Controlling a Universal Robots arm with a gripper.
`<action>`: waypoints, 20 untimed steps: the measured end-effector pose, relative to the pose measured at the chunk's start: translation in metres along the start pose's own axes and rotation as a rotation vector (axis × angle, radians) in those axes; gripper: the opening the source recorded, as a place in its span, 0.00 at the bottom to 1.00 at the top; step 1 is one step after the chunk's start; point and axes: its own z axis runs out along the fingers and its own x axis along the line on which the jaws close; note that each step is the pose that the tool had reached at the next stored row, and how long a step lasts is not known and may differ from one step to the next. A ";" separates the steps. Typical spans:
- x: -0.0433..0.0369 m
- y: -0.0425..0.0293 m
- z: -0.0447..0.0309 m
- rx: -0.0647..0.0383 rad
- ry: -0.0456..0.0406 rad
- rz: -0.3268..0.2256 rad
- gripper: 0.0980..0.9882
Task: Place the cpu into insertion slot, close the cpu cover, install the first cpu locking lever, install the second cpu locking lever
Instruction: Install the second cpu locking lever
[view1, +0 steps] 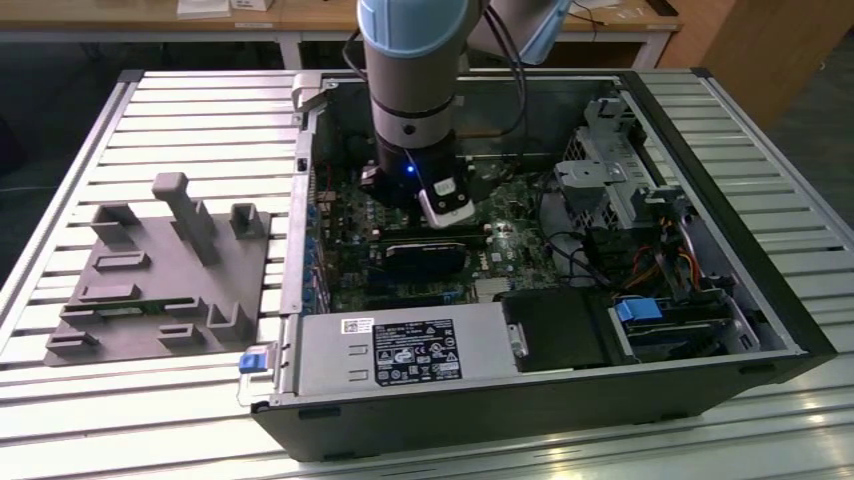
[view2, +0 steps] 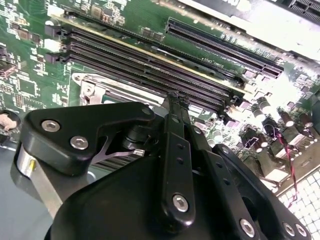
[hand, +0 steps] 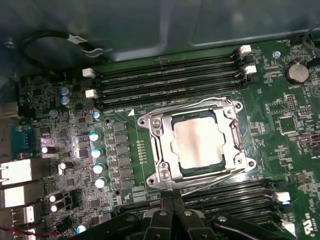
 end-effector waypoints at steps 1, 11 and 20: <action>0.0005 -0.0011 0.0004 -0.007 0.0011 0.000 0.00; 0.0058 -0.0126 0.0058 -0.070 0.0123 0.001 0.00; 0.0063 -0.0153 0.0135 -0.098 0.0177 0.001 0.00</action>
